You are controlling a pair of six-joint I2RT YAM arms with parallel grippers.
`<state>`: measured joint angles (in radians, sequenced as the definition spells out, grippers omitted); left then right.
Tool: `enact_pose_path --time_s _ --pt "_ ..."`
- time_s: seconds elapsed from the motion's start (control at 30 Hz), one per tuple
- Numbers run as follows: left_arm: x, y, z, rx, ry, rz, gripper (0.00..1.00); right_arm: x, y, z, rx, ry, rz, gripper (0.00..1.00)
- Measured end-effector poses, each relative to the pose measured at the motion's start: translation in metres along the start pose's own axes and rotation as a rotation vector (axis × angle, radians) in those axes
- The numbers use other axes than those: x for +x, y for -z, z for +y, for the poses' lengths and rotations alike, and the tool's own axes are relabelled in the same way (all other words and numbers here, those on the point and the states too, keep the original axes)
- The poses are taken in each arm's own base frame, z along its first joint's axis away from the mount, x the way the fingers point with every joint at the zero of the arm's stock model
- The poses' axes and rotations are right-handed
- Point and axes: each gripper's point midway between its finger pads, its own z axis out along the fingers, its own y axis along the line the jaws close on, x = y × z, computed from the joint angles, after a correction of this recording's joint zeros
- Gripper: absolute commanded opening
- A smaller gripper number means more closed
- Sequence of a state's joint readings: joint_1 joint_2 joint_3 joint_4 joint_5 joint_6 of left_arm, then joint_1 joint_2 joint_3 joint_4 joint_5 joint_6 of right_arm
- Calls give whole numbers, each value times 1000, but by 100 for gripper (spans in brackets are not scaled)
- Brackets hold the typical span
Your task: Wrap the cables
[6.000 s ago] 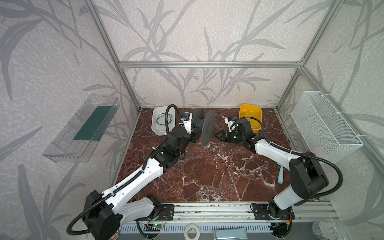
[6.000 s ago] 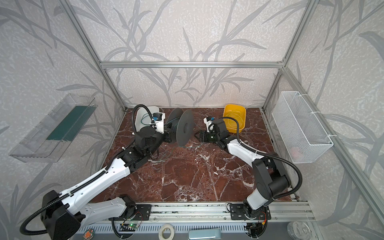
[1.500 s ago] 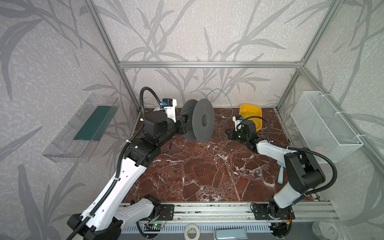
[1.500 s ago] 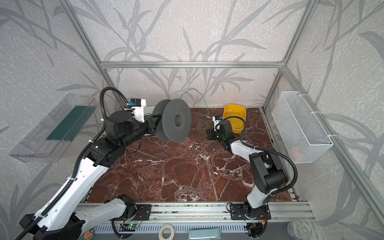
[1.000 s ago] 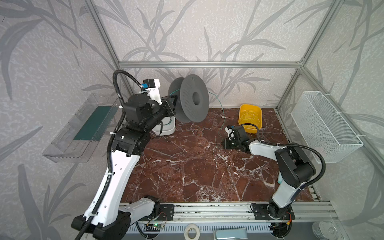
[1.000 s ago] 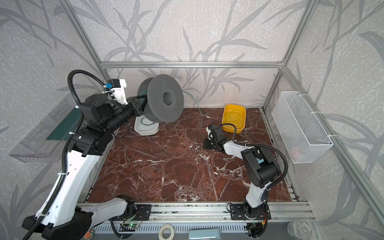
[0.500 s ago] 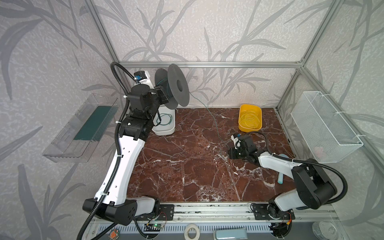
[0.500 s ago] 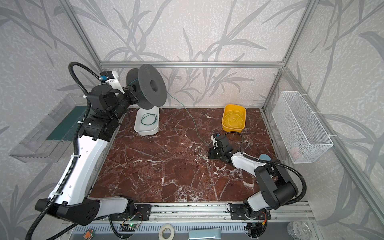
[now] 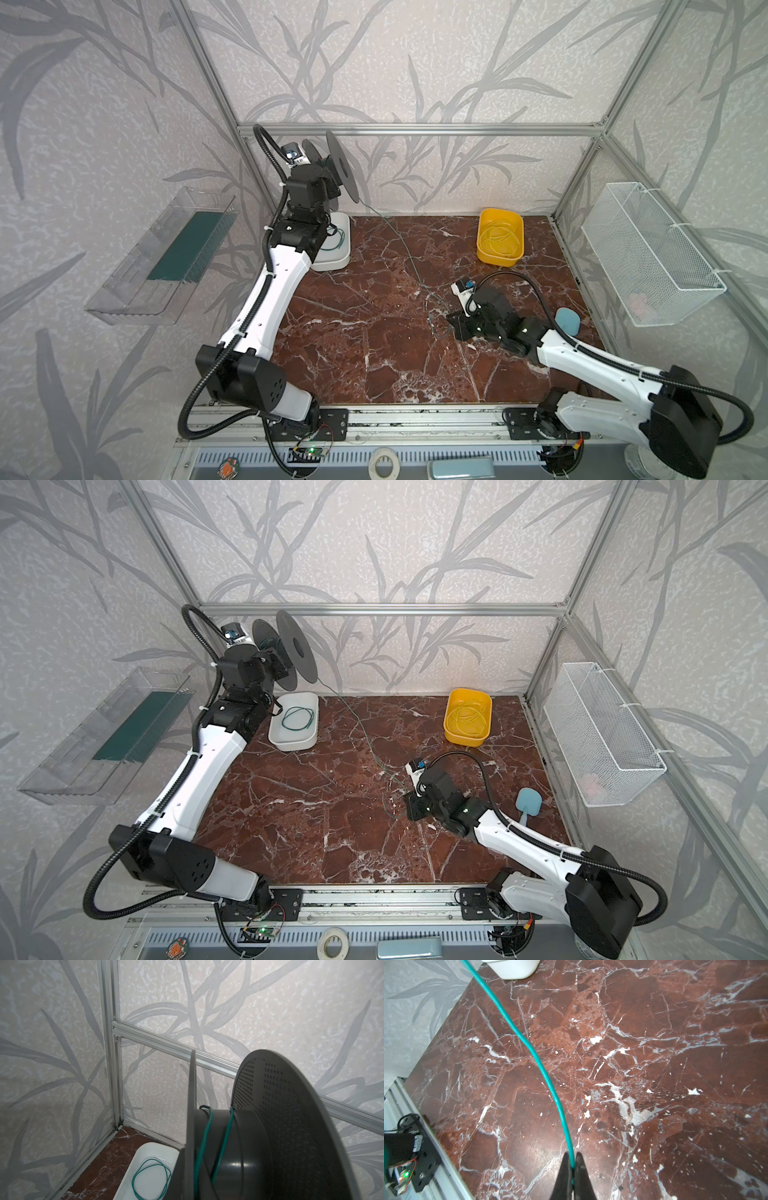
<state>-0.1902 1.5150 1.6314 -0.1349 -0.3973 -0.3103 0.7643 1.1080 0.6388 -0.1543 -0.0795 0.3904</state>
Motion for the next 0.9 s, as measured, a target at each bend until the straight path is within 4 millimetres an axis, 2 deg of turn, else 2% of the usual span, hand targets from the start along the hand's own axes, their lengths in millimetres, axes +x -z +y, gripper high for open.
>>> enact_pose_path --time_s 0.27,0.37,0.47,0.67,0.77,0.9 --pt "37 -27 -1 -21 -23 47 0 18 27 57 -116 146 21 0" --pt "52 -37 -2 -28 -38 71 0 15 41 83 -154 217 12 0" --pt "68 -46 -2 -36 -60 97 0 -4 60 101 -169 265 -40 0" --pt "113 -53 6 -40 -138 173 0 -54 105 107 -130 328 -188 0" --pt "142 -49 5 -22 -187 221 0 -85 123 115 -103 376 -255 0" --pt "186 -31 -4 28 -287 299 0 -126 138 119 -67 409 -327 0"
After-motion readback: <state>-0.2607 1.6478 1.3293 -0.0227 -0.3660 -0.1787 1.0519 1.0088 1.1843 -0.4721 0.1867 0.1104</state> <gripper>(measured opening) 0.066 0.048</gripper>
